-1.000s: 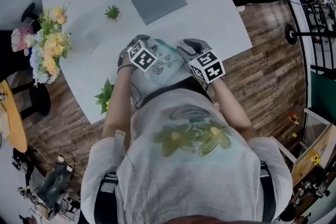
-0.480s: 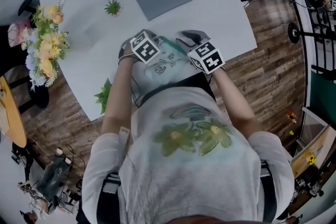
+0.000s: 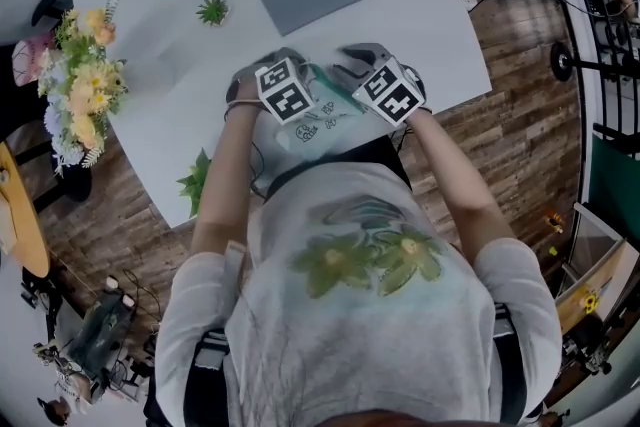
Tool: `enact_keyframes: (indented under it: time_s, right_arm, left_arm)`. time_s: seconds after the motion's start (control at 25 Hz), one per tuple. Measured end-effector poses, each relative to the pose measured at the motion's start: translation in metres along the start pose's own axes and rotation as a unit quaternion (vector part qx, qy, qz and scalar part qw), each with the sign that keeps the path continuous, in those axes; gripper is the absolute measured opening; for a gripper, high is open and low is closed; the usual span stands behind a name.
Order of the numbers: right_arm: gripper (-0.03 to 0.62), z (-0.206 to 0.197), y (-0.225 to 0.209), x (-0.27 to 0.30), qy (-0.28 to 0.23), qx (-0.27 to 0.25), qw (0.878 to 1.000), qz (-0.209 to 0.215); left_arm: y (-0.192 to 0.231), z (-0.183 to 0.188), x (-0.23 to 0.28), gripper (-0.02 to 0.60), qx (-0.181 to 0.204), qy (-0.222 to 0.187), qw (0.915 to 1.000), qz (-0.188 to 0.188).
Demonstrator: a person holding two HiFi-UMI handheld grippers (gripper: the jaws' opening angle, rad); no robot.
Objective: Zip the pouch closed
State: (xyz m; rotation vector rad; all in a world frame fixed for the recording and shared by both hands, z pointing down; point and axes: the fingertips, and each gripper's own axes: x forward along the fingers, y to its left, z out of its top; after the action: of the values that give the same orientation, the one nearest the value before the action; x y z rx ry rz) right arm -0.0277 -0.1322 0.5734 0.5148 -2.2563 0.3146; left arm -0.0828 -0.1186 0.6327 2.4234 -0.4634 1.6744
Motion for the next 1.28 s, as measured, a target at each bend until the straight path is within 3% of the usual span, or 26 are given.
enact_keyframes:
  time_s: [0.2, 0.44, 0.6, 0.8, 0.88, 1.0, 1.28]
  right_arm:
    - [0.146, 0.006, -0.002, 0.017, 0.027, -0.124, 0.991, 0.030]
    - [0.146, -0.004, 0.006, 0.038, 0.087, -0.290, 0.950, 0.080]
    - [0.146, -0.007, 0.014, 0.043, 0.094, -0.409, 0.902, 0.103]
    - [0.146, -0.017, 0.021, 0.054, 0.117, -0.534, 0.828, 0.121]
    - [0.146, -0.017, 0.022, 0.056, 0.120, -0.563, 0.808, 0.127]
    - [0.131, -0.019, 0.024, 0.057, 0.130, -0.564, 0.803, 0.144]
    - [0.088, -0.022, 0.024, 0.057, 0.138, -0.530, 0.821, 0.165]
  left_arm:
    - [-0.006, 0.003, 0.008, 0.021, 0.038, 0.015, 0.9987, -0.029]
    - [-0.010, 0.008, 0.010, 0.021, 0.109, 0.023, 0.9919, -0.061]
    - [-0.010, 0.012, 0.011, 0.021, 0.155, 0.022, 0.9850, -0.073]
    - [-0.010, 0.016, 0.013, 0.021, 0.169, 0.010, 0.9826, -0.076]
    - [-0.009, 0.017, 0.014, 0.021, 0.175, 0.006, 0.9820, -0.071]
    - [-0.009, 0.016, 0.016, 0.021, 0.167, 0.002, 0.9833, -0.073]
    - [-0.009, 0.016, 0.016, 0.021, 0.146, 0.000, 0.9852, -0.091]
